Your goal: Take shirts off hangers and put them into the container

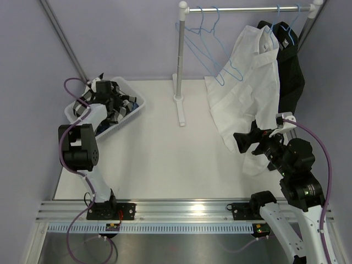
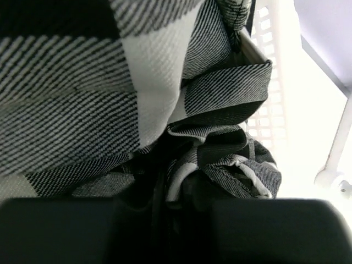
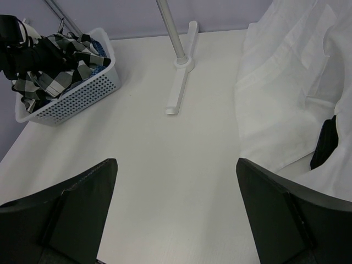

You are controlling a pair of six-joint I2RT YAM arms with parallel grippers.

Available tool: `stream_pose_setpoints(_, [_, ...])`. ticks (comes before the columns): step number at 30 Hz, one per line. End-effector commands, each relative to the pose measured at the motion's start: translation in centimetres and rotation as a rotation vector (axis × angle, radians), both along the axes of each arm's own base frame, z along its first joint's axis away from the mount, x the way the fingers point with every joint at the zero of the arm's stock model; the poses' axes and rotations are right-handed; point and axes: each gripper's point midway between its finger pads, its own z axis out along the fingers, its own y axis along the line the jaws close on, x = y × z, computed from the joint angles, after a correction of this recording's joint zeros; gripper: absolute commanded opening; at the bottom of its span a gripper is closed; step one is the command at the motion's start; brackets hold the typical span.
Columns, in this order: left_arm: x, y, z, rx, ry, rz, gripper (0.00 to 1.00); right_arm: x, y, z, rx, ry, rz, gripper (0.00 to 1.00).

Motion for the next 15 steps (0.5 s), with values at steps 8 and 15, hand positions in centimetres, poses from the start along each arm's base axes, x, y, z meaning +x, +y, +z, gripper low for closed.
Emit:
stream_pose_setpoints(8, [-1.9,0.3,16.0,0.051,-0.228,-0.048,0.58,-0.3,0.3,1.6,0.023,-0.064,0.018,0.99])
stream_pose_setpoints(15, [-4.6,0.9,19.5,0.11,-0.281,-0.044,0.86,-0.5,0.1,1.8,0.022,-0.074,0.012,1.0])
